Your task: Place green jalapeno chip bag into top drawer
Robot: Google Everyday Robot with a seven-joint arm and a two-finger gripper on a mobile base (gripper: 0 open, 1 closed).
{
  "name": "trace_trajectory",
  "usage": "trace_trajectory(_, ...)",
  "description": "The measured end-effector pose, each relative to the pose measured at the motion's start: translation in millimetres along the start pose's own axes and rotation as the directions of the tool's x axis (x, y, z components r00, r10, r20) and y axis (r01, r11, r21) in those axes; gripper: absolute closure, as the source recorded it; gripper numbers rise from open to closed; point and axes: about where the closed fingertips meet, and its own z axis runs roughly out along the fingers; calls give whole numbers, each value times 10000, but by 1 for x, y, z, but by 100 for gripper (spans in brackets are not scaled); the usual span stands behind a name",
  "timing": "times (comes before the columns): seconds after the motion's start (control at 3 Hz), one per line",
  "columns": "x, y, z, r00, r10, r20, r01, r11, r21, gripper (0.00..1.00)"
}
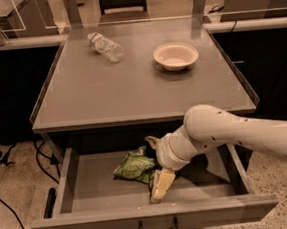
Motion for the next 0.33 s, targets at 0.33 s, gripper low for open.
trace_trajectory(0.33,0,0,0,10000,0,0,0,10000,0,0)
